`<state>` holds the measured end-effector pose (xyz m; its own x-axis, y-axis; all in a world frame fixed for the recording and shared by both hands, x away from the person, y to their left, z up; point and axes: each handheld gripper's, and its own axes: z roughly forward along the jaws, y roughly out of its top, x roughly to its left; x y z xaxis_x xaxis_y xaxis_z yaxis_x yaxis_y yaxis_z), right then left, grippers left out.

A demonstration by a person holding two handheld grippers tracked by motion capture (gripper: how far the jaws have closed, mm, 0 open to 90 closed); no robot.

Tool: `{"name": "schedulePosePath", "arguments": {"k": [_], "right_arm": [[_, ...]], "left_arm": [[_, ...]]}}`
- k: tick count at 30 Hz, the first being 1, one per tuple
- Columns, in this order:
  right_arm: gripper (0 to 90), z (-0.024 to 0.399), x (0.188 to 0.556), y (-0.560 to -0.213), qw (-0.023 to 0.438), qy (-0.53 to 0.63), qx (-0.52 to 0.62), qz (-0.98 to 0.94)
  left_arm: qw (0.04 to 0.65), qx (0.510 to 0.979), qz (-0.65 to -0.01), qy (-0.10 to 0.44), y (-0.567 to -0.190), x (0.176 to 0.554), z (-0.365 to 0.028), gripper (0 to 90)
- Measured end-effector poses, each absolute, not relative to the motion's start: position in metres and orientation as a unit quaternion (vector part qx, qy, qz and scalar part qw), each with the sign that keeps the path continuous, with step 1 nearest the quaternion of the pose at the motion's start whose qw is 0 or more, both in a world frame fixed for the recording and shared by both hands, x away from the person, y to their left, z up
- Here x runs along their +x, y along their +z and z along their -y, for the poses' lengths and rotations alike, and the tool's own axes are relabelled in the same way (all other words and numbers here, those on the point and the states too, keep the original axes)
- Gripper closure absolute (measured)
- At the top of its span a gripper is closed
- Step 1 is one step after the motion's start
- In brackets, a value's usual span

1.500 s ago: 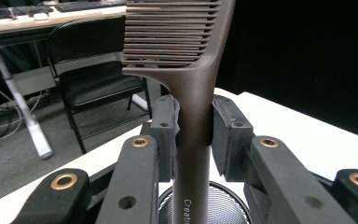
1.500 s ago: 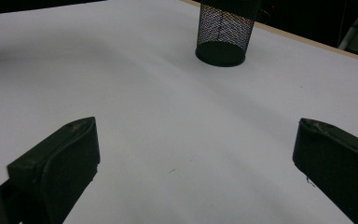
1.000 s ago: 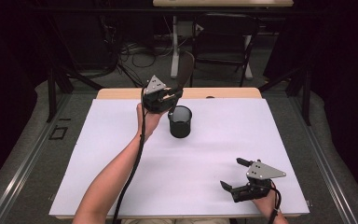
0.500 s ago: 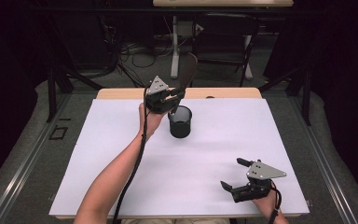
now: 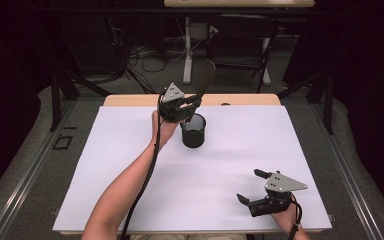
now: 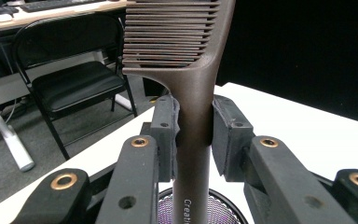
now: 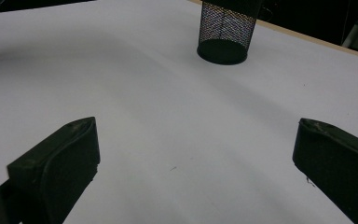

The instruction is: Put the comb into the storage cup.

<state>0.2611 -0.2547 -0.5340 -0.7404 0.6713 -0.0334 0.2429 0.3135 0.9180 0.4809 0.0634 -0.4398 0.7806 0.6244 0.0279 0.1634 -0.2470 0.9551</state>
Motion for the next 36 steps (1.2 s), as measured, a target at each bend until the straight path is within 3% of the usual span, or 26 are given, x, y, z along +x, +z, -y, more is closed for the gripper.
{"name": "schedulePosePath", "arguments": {"k": [36], "right_arm": [[0.2, 0.256, 0.261, -0.533, 0.213, 0.511, 0.294, -0.779]], "left_arm": [[0.526, 0.785, -0.258, 0.200, -0.454, 0.487, -0.056, 72.4]]}}
